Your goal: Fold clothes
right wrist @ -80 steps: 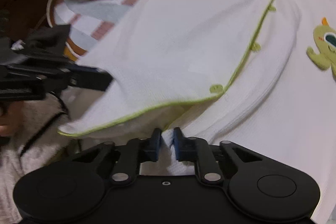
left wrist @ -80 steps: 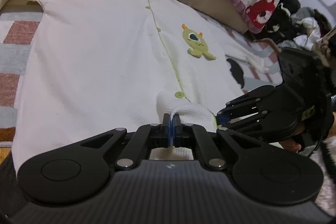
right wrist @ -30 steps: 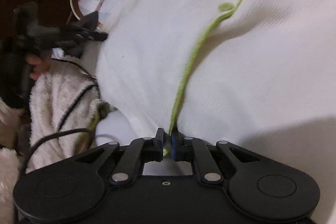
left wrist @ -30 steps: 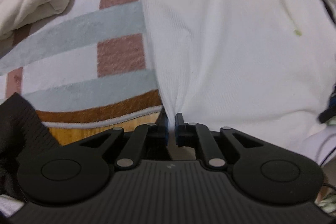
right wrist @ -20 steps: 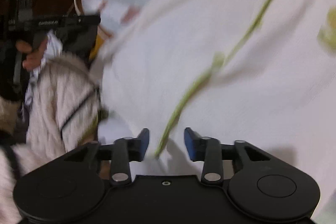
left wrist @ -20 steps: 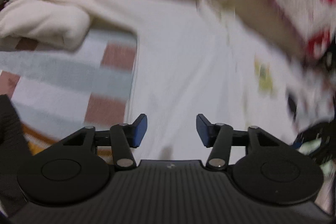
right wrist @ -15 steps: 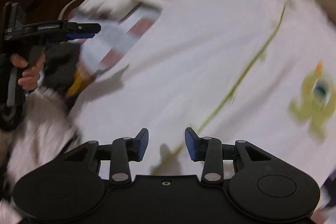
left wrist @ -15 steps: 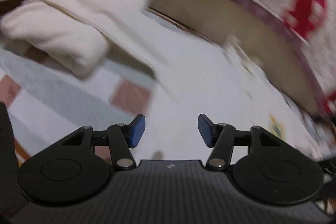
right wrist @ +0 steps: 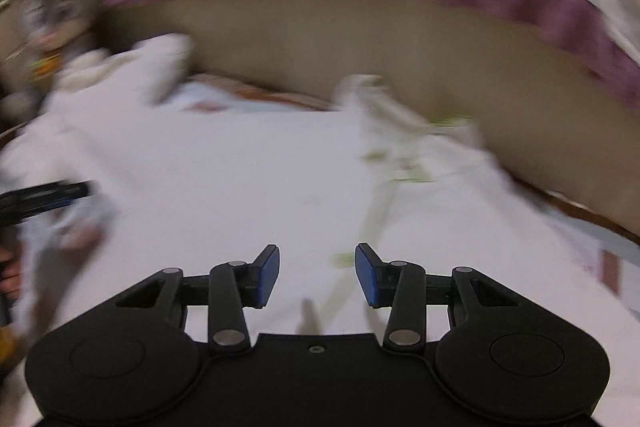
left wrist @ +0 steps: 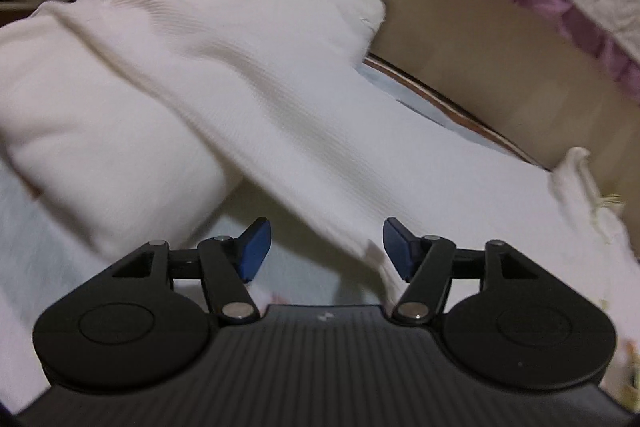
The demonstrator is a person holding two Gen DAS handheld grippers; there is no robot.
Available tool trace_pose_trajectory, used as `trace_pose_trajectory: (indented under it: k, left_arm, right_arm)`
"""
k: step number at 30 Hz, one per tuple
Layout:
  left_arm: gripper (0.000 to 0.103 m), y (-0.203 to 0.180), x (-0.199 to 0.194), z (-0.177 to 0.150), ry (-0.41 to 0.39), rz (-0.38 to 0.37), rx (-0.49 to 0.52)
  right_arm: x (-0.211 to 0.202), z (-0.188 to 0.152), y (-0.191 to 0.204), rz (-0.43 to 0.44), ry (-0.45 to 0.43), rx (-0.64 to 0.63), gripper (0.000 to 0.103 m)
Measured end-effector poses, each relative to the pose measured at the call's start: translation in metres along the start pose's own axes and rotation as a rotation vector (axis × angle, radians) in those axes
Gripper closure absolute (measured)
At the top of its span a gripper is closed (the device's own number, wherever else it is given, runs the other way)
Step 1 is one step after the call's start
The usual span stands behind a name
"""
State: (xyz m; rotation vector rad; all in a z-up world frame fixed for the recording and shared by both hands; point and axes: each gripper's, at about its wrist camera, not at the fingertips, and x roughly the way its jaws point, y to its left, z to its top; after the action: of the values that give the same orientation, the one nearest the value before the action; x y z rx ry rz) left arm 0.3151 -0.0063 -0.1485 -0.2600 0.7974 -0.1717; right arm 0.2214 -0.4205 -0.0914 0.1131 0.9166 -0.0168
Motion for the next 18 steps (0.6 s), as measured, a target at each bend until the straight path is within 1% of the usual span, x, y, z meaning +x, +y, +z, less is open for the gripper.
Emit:
trace_pose_trajectory:
  k: [1,2,3,4,5,6,7,9,10,12,13,15,16,17,18]
  left_arm:
    - [0.047,-0.001,0.006,0.001,-0.013,0.004,0.017]
    - [0.074,-0.002,0.012,0.003,-0.027,0.008,0.034]
    - [0.094,-0.003,0.018,0.004,-0.04,0.012,0.051]
    - [0.1,-0.004,0.024,0.006,-0.054,0.016,0.068]
    - [0.1,-0.005,0.03,0.007,-0.067,0.02,0.085]
    - [0.1,-0.008,0.031,0.007,-0.093,0.048,0.125]
    - [0.1,-0.013,0.027,0.005,-0.132,0.1,0.188]
    - [0.1,-0.017,0.026,0.0,-0.181,0.176,0.265]
    - [0.1,-0.015,0.028,-0.002,-0.182,0.197,0.269]
    - [0.1,-0.004,0.039,-0.002,-0.131,0.203,0.205]
    - [0.098,-0.002,0.044,-0.001,-0.103,0.203,0.193]
    - [0.096,-0.005,0.049,0.0,-0.073,0.205,0.218]
    - [0.091,-0.008,0.049,0.001,-0.069,0.198,0.227]
    - [0.077,-0.01,0.05,0.002,-0.062,0.178,0.22]
    - [0.072,-0.009,0.049,0.002,-0.056,0.142,0.203]
  right_arm:
    - [0.008,0.002,-0.016,-0.025,0.0,0.036,0.056]
    - [0.014,0.005,-0.033,-0.04,-0.006,0.081,0.056]
    - [0.019,0.01,-0.05,-0.036,-0.012,0.132,0.056]
    - [0.023,0.016,-0.063,-0.028,-0.018,0.169,0.056]
    - [0.027,0.022,-0.075,-0.02,-0.023,0.199,0.056]
    - [0.03,0.028,-0.082,-0.019,-0.029,0.213,0.056]
    - [0.034,0.033,-0.087,-0.026,-0.032,0.214,0.056]
    - [0.04,0.042,-0.094,-0.048,-0.036,0.212,0.056]
    - [0.045,0.045,-0.096,-0.06,-0.036,0.213,0.055]
    - [0.053,0.051,-0.099,-0.075,-0.03,0.215,0.055]
    - [0.056,0.055,-0.099,-0.084,-0.033,0.212,0.055]
    - [0.068,0.063,-0.099,-0.097,-0.04,0.211,0.054]
    - [0.072,0.067,-0.1,-0.105,-0.045,0.217,0.051]
    - [0.075,0.071,-0.101,-0.112,-0.05,0.224,0.049]
    - [0.08,0.075,-0.102,-0.115,-0.056,0.234,0.048]
